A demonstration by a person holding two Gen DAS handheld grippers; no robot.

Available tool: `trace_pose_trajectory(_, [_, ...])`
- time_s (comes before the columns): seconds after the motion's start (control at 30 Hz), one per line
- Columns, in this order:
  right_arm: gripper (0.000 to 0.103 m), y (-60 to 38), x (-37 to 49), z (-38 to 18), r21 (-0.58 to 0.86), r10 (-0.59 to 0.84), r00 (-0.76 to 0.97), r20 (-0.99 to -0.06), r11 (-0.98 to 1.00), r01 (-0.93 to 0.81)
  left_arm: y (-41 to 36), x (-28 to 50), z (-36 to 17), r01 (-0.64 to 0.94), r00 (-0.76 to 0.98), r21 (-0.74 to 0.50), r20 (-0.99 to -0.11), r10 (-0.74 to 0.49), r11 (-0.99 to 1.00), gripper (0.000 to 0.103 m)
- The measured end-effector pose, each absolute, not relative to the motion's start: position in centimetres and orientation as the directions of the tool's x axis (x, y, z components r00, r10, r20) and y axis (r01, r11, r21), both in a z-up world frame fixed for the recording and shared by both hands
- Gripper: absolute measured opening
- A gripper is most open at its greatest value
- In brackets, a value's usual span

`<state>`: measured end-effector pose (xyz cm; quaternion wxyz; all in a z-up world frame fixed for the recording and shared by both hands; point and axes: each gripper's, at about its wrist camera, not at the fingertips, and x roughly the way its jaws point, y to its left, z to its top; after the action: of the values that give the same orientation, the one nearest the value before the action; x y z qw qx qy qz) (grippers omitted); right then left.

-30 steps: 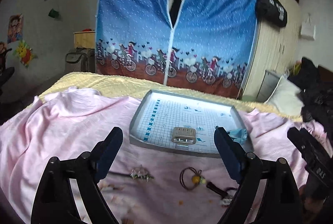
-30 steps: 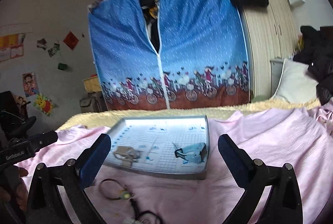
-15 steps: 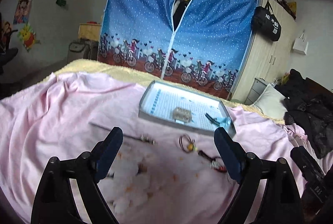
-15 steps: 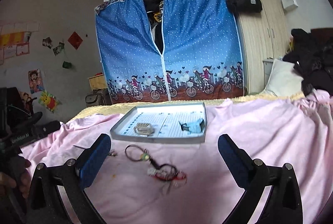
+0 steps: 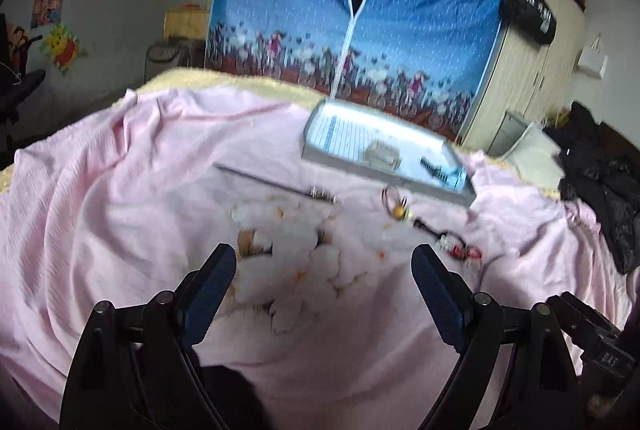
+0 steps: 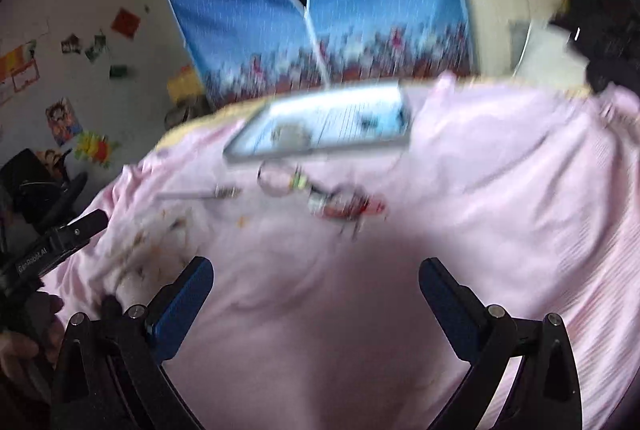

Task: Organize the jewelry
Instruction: 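Open both tools and withdraw them from the tray toward the remaining items, then grasp yellow-bead hair tie with left tool while right tool grasps black beaded strap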

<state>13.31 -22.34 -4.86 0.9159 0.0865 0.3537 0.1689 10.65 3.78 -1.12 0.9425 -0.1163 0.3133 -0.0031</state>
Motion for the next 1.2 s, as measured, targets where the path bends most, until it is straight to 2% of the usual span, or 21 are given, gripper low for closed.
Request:
trace_pose_trajectory(0.13, [0.103,-21.8,14.2,-5.9,0.286,0.373,0.639,-0.673,0.928,-0.239,3.5,10.3,-2.5,-0.055,0.788,-0.244,-0.606,-0.108,0.968,0.086])
trace_pose_trajectory(0.33, [0.103,-21.5,15.4,-6.4,0.267,0.372,0.606,-0.703,0.928,-0.261,2.7,11.2,-3.8,-0.038,0.755,-0.247,-0.641,-0.134,0.968,0.086])
trace_pose_trajectory(0.6, [0.103,-23.4,20.6,-8.2,0.397,0.450,0.511,-0.733,0.892,-0.217,1.3,14.2,-4.4,0.031,0.735,-0.211,-0.658,-0.165,0.977,0.086])
trace_pose_trajectory(0.93, [0.103,-23.6,25.7,-8.5,0.246,0.357,0.557,-0.750,0.932,-0.266,-0.7,21.9,-5.2,0.097,0.711,-0.169,-0.678,-0.187,0.981,0.086])
trace_pose_trajectory(1.0, [0.099,-23.9,26.8,-8.6,0.242,0.349,0.574,-0.741,0.936,-0.256,-0.9,23.6,-5.6,0.099,0.702,-0.167,-0.687,-0.187,0.981,0.086])
trace_pose_trajectory(1.07, [0.082,-24.2,28.1,-8.8,0.247,0.351,0.584,-0.732,0.936,-0.253,-1.0,24.9,-6.0,0.100,0.695,-0.179,-0.691,-0.197,0.979,0.086])
trace_pose_trajectory(1.1, [0.078,-24.2,28.5,-8.9,0.247,0.352,0.585,-0.731,0.935,-0.254,-1.0,25.6,-6.3,0.097,0.692,-0.186,-0.693,-0.201,0.978,0.086])
trace_pose_trajectory(1.17, [0.060,-24.2,29.6,-9.1,0.250,0.360,0.585,-0.726,0.932,-0.263,-1.0,27.0,-6.8,0.092,0.684,-0.202,-0.698,-0.209,0.975,0.086])
trace_pose_trajectory(1.2, [0.057,-24.1,30.2,-9.3,0.254,0.370,0.583,-0.724,0.928,-0.274,-1.0,27.6,-7.0,0.091,0.681,-0.213,-0.699,-0.217,0.973,0.085])
